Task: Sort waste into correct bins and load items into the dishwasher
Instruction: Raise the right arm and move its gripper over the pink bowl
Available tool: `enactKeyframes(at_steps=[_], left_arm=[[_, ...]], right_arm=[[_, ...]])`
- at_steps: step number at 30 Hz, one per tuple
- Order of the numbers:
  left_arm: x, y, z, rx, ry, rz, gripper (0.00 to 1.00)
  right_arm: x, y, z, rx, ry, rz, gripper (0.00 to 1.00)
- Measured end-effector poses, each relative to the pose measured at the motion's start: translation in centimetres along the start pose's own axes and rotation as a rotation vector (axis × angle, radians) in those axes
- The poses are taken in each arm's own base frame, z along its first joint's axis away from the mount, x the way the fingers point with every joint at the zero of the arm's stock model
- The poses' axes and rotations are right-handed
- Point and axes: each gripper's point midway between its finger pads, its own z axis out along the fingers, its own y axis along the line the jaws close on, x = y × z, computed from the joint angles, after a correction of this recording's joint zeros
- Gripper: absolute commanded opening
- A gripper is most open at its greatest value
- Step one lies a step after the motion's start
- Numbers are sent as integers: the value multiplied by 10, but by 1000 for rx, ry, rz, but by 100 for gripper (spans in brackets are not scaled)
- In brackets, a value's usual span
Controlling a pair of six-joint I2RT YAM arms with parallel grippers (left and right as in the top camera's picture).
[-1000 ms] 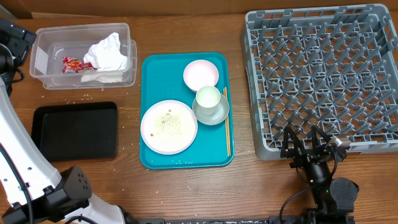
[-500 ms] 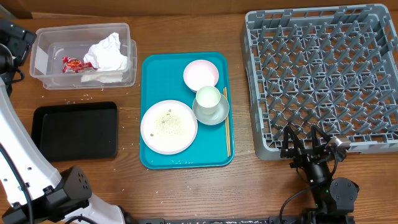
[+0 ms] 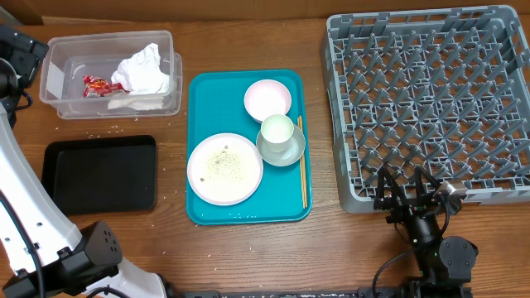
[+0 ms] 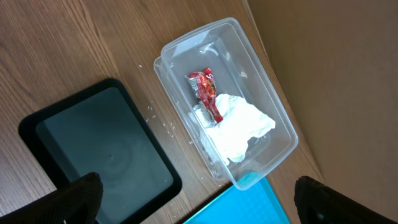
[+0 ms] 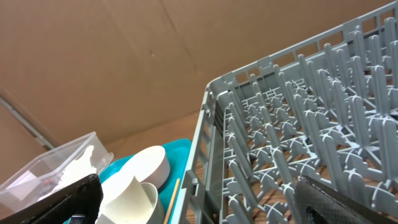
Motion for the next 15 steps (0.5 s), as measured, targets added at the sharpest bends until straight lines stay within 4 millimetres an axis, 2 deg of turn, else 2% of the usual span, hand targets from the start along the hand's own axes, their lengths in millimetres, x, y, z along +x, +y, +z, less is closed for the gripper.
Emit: enactKeyframes(at_steps=[3,5,9,12,15], left_arm=[[0,0,0,0,0,0,100],[0,0,0,0,0,0,100],[0,0,0,-1,0,0,100],[0,0,0,-1,1,0,100],[0,0,0,-1,1,0,100]], right_arm=[[-3,0,0,1,-12,13,100],[-10,13,-1,-67,-33,77,100],[-10,55,-8,-291,54,366,100],[-11,71,-14,-371,126,600,100],[-51,96,-28,-525,25,681,100]])
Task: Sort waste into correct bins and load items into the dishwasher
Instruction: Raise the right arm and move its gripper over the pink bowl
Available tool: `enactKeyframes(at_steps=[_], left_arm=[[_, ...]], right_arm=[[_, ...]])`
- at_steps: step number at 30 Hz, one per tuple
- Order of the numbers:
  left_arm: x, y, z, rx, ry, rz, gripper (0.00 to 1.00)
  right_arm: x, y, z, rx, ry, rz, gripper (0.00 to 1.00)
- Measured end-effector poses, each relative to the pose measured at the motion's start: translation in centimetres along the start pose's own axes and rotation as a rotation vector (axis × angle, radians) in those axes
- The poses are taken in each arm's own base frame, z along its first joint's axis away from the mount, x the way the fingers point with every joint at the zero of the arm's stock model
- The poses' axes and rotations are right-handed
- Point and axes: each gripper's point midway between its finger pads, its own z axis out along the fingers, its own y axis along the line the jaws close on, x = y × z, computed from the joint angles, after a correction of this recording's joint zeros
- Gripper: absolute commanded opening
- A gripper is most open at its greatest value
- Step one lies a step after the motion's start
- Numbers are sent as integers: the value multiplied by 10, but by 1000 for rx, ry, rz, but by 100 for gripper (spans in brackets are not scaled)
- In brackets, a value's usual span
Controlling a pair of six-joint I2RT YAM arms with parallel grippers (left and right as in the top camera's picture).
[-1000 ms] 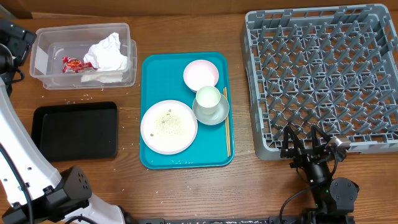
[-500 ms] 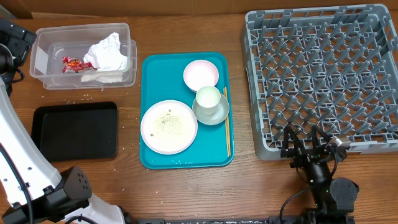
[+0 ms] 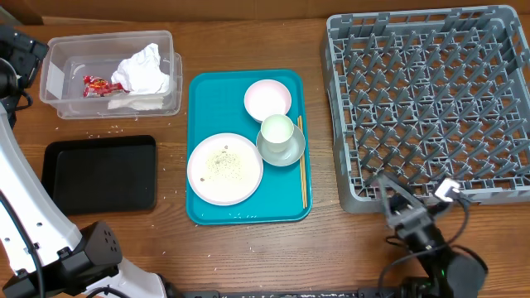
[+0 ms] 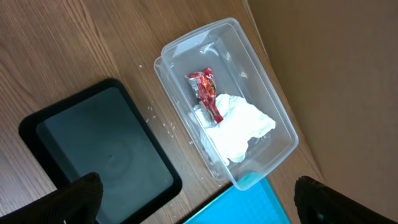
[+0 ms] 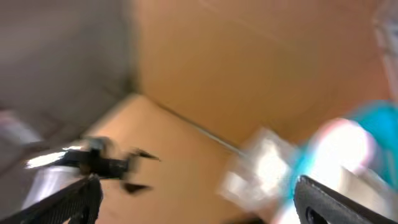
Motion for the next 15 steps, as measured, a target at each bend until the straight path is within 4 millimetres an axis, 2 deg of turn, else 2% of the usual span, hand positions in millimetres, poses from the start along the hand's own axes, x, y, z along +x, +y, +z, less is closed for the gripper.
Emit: enactKeyframes(at_steps=[1,3,6,9,12,15], left_arm=[[0,0,0,-1,-1,0,100],[0,1,0,-3,0,0,100],[0,1,0,-5,-1,0,100],[0,1,0,-5,-1,0,100],[0,1,0,-5,-2,0,100],[0,1,0,-7,-2,0,100]], right_arm=[[-9,23,-1,-86,-46,-22,100],[-24,49,-6,-177,-125,-32,100],[-43,56,-6,-170,-215,12,100],[-64,75,0,-133,-269,-16,100],[-87,112,18,-68,-272,-130,100],[-112,155,49,10,-225,-293,100]])
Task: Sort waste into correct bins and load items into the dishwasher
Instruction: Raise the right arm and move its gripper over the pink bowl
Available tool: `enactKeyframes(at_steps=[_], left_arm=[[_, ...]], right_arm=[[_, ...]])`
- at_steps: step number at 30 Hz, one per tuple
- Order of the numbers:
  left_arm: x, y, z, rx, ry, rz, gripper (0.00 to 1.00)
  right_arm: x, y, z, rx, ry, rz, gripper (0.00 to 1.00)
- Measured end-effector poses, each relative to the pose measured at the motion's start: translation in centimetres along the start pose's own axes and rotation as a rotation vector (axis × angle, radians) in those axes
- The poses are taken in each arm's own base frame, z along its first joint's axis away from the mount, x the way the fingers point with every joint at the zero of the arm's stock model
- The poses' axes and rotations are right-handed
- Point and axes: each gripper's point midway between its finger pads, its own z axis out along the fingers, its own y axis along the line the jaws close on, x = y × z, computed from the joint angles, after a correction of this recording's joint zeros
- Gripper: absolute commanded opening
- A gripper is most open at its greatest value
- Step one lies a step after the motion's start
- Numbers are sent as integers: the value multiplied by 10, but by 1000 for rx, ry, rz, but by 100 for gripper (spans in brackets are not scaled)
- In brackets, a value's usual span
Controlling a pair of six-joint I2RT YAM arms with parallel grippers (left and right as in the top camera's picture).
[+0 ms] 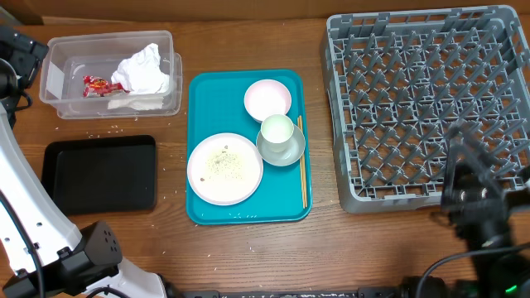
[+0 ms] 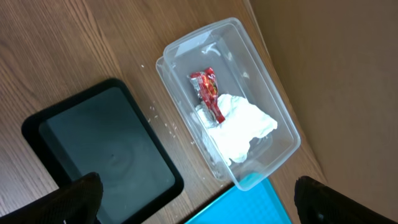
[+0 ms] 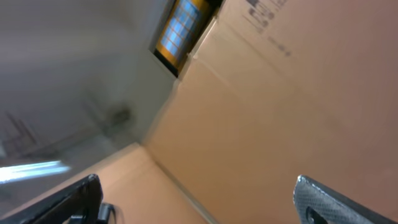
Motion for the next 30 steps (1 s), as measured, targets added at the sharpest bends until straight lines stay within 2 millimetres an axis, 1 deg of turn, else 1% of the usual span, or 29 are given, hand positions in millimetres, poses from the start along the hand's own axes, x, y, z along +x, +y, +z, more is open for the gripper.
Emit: enactKeyframes(at_steps=[1,2,3,4,5,6,8,9,10,11,12,14,15,16,17,18,20,22,23,24,25,28,30], left_arm=[[0,0,0,0,0,0,100],[0,0,0,0,-1,0,100],[0,0,0,-1,1,0,100],[0,0,0,-1,0,0,100],[0,0,0,0,0,0,100],[0,0,1,-3,1,0,100],[0,0,1,-2,1,0,100],[0,0,1,-3,2,0,100],[0,0,1,-3,1,0,100],[0,0,1,-2,1,0,100],[0,1,1,-3,2,0,100],[0,0,1,-3,2,0,100],[0,0,1,-3,2,0,100],[0,0,1,-3,1,0,100],[0,0,1,-3,2,0,100],[0,0,1,-3,2,0,100],[0,0,1,-3,2,0,100],[0,0,1,-3,2,0,100],[0,0,1,-3,2,0,100],[0,0,1,-3,2,0,100],[0,0,1,-3,2,0,100],[0,0,1,-3,2,0,100],[0,0,1,-3,2,0,100]], right_arm=[[-8,10,12,6,21,-49,100],[-11,11,24,27,53,-82,100],[-17,18,47,51,123,-139,100],[-16,15,60,67,167,-161,100],[-15,11,81,104,253,-177,100],[-15,9,92,114,291,-187,100],[-4,-3,131,138,428,-212,100],[8,-10,145,148,506,-215,100],[20,-17,156,159,563,-214,100],[39,-27,170,170,645,-215,100],[56,-34,178,183,710,-214,100],[93,-51,192,219,837,-231,100],[115,-60,197,240,902,-249,100],[141,-70,200,266,974,-272,100],[160,-77,202,281,1022,-295,100],[183,-87,203,303,1080,-328,100],[221,-102,200,333,1166,-388,100],[260,-120,190,368,1262,-453,100],[282,-130,181,385,1328,-490,100],[293,-135,176,394,1359,-508,100],[312,-142,167,400,1415,-540,100],[351,-156,151,394,1517,-608,100],[369,-163,145,386,1554,-634,100]])
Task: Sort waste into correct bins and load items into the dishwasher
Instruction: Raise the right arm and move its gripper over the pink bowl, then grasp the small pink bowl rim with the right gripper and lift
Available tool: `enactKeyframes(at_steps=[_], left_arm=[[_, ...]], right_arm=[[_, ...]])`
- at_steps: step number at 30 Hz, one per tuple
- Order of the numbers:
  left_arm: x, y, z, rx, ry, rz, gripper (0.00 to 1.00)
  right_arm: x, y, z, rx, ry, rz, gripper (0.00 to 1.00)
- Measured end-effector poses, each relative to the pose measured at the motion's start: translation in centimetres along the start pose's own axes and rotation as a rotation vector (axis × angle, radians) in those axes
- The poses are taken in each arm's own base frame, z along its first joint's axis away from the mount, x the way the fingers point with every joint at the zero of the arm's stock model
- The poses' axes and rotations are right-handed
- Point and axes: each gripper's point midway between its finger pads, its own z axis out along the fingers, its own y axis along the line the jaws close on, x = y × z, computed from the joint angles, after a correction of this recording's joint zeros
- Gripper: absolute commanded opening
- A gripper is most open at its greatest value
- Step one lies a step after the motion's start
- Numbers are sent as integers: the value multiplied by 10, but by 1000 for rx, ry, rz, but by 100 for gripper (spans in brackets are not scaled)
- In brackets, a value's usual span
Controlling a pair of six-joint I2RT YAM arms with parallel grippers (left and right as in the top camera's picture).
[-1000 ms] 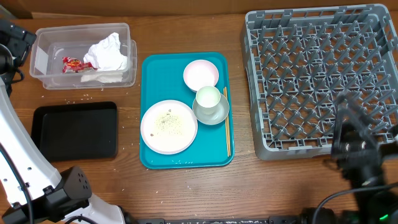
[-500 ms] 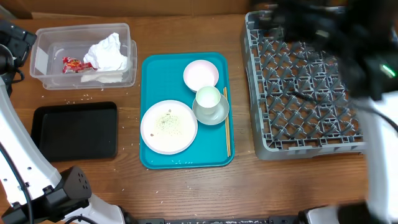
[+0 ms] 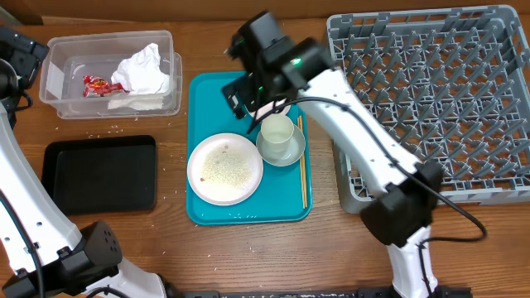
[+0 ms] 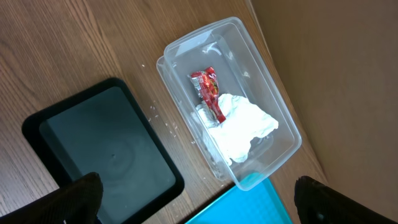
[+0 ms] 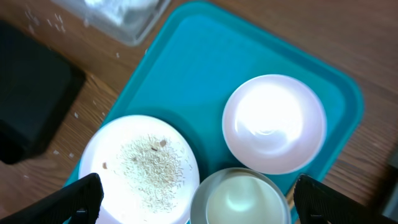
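A teal tray (image 3: 201, 108) carries a white plate (image 3: 225, 169) scattered with crumbs, a pale cup (image 3: 278, 131) on a grey saucer, and chopsticks (image 3: 303, 174). My right gripper (image 3: 252, 95) hovers open above the tray's far half and hides the pink bowl overhead. In the right wrist view, between the open fingers (image 5: 81, 200), lie the plate (image 5: 140, 168), the pink bowl (image 5: 273, 122) and the cup (image 5: 239, 200). My left gripper (image 4: 198, 202) is open, high over the clear bin (image 4: 261, 81) that holds a red wrapper (image 4: 208, 93) and tissue (image 4: 239, 127).
A grey dish rack (image 3: 431, 99) fills the right side. A black tray (image 3: 99, 174) lies front left, below the clear bin (image 3: 58, 79). Crumbs dot the wood around both. My right arm stretches from the front right across the rack's near corner.
My right arm has moved from above the rack's front right corner to over the teal tray, and its camera now looks down on the dishes. The left arm has not moved.
My right gripper sat low at the table's front by the rack's near edge, open. Then it was tilted and blurred, then it was raised over the rack's front right, facing cardboard. Now it hangs open over the tray. Left arm and dishes stayed put throughout.
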Motion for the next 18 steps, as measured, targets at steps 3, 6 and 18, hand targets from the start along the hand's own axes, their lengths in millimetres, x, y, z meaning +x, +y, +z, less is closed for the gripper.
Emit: enactKeyframes(at_steps=[3,6,18], left_arm=[[0,0,0,0,0,0,100],[0,0,0,0,0,0,100],[0,0,0,0,0,0,100]], right_arm=[[6,10,29,4,38,-39,100],[11,13,50,3,62,-54,100],[-15,3,86,55,-39,-70,79]])
